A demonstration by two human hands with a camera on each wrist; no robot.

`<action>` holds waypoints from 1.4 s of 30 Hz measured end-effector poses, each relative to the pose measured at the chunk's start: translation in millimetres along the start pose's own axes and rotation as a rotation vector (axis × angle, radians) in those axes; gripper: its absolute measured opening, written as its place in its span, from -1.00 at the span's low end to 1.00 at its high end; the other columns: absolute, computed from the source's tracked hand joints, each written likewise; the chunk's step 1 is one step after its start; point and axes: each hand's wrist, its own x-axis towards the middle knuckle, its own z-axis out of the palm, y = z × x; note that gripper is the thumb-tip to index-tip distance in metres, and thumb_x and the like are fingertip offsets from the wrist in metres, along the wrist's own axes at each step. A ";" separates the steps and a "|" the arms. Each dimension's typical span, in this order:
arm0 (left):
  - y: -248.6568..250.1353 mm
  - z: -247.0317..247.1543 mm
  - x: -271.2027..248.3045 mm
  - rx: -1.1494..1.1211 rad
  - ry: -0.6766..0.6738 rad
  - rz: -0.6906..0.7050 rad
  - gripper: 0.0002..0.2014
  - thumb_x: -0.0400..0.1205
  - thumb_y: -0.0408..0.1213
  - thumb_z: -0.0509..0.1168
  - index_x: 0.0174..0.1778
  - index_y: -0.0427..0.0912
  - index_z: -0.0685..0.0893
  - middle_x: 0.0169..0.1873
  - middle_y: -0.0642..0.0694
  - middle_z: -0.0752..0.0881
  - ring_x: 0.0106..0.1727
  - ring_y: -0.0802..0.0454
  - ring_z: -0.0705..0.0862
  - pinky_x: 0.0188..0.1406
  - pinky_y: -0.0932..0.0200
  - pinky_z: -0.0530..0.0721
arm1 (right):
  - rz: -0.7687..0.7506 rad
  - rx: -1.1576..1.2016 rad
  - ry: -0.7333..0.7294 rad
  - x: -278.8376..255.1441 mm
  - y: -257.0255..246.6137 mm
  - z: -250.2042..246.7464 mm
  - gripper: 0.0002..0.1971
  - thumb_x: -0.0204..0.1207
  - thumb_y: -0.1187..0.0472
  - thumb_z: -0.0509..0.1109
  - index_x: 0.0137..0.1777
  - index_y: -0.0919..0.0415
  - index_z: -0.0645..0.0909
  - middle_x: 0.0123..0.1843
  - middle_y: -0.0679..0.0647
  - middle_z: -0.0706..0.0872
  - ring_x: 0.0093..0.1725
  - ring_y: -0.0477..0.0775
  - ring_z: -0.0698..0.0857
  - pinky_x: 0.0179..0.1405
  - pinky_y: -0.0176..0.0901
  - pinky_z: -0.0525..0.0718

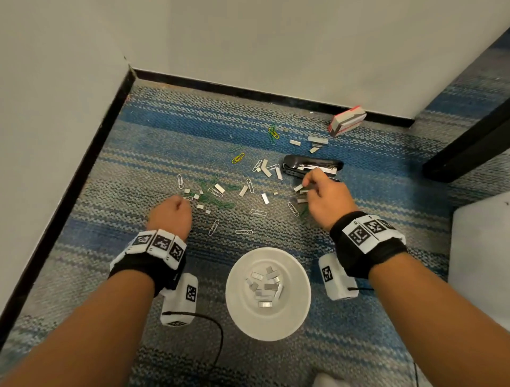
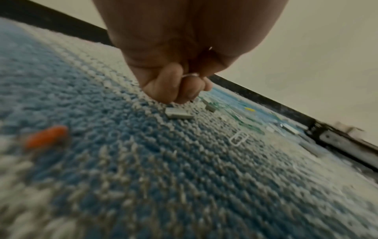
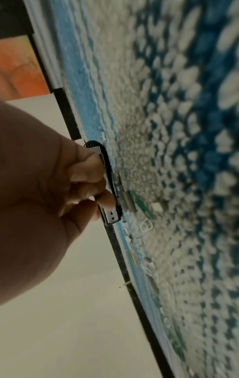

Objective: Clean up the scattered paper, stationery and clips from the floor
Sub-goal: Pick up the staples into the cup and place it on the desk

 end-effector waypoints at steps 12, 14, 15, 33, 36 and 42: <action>-7.2 7.5 2.5 0.263 -0.003 0.391 -0.87 0.51 -0.20 0.41 -0.10 -0.16 0.71 -0.05 -0.28 0.73 -0.01 -0.28 0.67 -0.02 -0.02 0.59 | -0.095 -0.330 -0.032 -5.0 13.3 4.3 -0.84 0.55 0.16 0.31 0.06 0.20 0.60 0.04 0.21 0.60 0.05 0.27 0.62 -0.01 -0.07 0.55; -4.9 6.2 -0.9 0.220 -0.002 0.409 -0.88 0.50 -0.22 0.40 -0.13 -0.18 0.69 -0.15 -0.23 0.69 -0.09 -0.24 0.65 -0.06 0.04 0.55 | -0.079 -0.299 -0.022 -5.8 13.8 4.2 -0.85 0.57 0.16 0.30 0.05 0.19 0.58 0.05 0.19 0.60 0.05 0.23 0.61 0.03 -0.06 0.55; -3.5 6.2 -3.8 0.176 0.008 0.405 -0.90 0.50 -0.25 0.39 -0.16 -0.19 0.66 -0.22 -0.19 0.66 -0.15 -0.19 0.62 -0.11 0.09 0.51 | -0.070 -0.276 -0.017 -6.7 13.7 3.9 -0.86 0.57 0.16 0.28 0.07 0.17 0.55 0.06 0.19 0.60 0.06 0.22 0.61 0.04 -0.06 0.54; -7.1 16.7 -4.3 0.230 -0.022 0.374 -0.80 0.54 -0.16 0.38 0.06 -0.06 0.69 0.04 -0.24 0.70 0.08 -0.23 0.65 0.09 0.00 0.57 | 0.000 -0.084 0.048 -8.2 14.7 4.1 -0.88 0.58 0.28 0.16 0.05 0.23 0.48 -0.20 0.19 0.63 -0.17 0.23 0.60 -0.25 -0.09 0.41; -7.4 17.0 -1.2 0.236 -0.014 0.362 -0.88 0.56 -0.22 0.34 -0.03 -0.08 0.73 0.04 -0.24 0.70 0.06 -0.23 0.65 0.07 -0.02 0.59 | -0.090 -0.212 0.025 -3.8 16.3 7.1 -0.79 0.63 0.25 0.10 0.16 0.21 0.51 0.06 0.24 0.62 0.00 0.28 0.62 -0.06 0.00 0.55; 3.8 12.1 -13.8 -0.092 0.066 0.277 -0.86 0.59 -0.27 0.17 -0.21 -0.22 0.58 -0.45 -0.07 0.54 -0.25 -0.13 0.53 -0.23 0.14 0.35 | -0.124 -0.424 -0.039 4.9 17.4 10.3 -0.77 0.65 0.18 0.17 0.23 0.22 0.48 0.17 0.26 0.56 0.08 0.34 0.62 -0.03 0.05 0.55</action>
